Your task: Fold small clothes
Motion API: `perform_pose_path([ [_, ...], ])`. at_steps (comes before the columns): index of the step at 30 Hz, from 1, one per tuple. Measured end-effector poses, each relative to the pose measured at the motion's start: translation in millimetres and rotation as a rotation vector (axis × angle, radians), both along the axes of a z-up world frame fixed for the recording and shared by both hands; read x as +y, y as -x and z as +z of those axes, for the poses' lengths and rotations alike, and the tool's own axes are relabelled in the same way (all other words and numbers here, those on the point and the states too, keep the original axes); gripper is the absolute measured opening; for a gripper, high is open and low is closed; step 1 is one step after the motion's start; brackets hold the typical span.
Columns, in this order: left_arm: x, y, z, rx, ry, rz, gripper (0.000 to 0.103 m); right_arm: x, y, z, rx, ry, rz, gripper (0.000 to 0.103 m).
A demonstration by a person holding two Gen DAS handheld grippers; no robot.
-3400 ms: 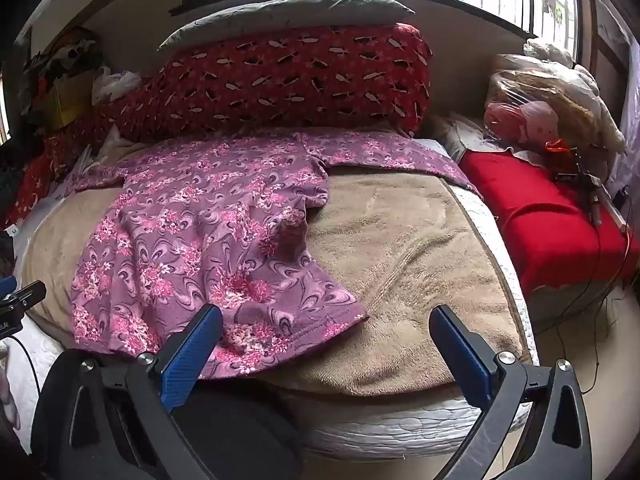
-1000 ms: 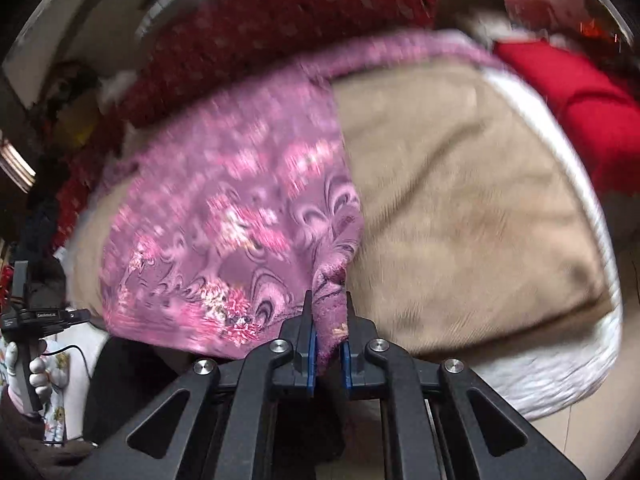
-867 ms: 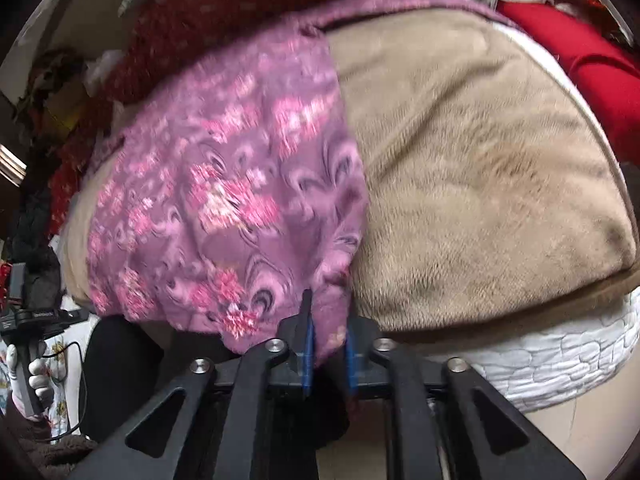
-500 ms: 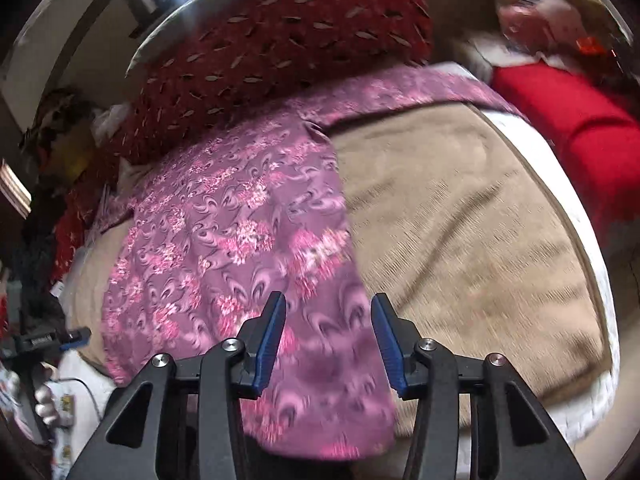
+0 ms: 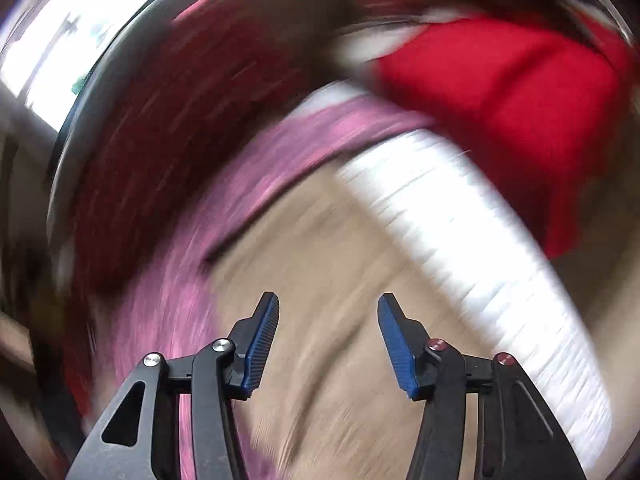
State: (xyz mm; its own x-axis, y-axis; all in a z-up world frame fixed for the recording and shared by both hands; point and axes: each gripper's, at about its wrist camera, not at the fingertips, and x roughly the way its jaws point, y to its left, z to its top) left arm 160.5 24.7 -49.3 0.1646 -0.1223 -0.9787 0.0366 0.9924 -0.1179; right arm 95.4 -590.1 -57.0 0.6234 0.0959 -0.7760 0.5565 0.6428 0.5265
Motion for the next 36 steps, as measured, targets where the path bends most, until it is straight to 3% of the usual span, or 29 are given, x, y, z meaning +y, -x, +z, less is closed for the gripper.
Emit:
perform_pose_path([
  [4,-18.0,-47.0,-7.6,0.01,0.018,0.013,0.049,-85.6,-28.3,-34.0,-0.003,-0.171,-0.247,0.059],
  [11,-55.5,-130.4,-5.3,-0.017,0.088,0.001,0.049,-122.1,-102.6,-107.5,0.065,-0.334,-0.382,0.066],
  [14,-71.9,-156.8,-7.2,-0.028,0.106,-0.014,0.049,-130.6,-110.3,-127.1,0.023,-0.382,-0.441,0.065],
  [16,-82.9,-157.1,-8.5,-0.041,0.101,-0.024,0.051,-136.1,-112.8,-130.1,-0.025,-0.394,-0.466,0.047],
  [17,-85.1,-163.1,-9.4,-0.044,0.1,-0.026,0.052,-137.3,-111.6,-126.2,-0.059,-0.371,-0.473,0.02],
  [18,-86.1,-169.3,-9.8,-0.049,0.104,-0.024,0.055,-140.4,-110.0,-122.0,-0.083,-0.354,-0.469,0.015],
  [21,-87.6,-176.1,-11.1,-0.063,0.119,-0.011,0.055,-137.0,-108.3,-92.4,-0.17,-0.241,-0.445,0.013],
  [25,-75.5,-182.3,-7.6,-0.073,0.154,0.015,0.055,-109.8,-119.4,-30.2,-0.26,-0.08,-0.315,0.012],
  [29,-55.6,-178.8,-1.2,-0.075,0.191,0.037,0.055,-59.0,-147.5,20.2,-0.311,-0.011,-0.121,0.012],
  [31,-40.6,-148.8,2.2,-0.084,0.204,0.037,0.055,-19.3,-165.2,39.1,-0.319,0.012,0.005,0.012],
  [36,-20.6,-145.3,5.6,-0.093,0.225,0.047,0.055,105.4,-205.1,56.7,-0.275,0.047,0.333,0.012],
])
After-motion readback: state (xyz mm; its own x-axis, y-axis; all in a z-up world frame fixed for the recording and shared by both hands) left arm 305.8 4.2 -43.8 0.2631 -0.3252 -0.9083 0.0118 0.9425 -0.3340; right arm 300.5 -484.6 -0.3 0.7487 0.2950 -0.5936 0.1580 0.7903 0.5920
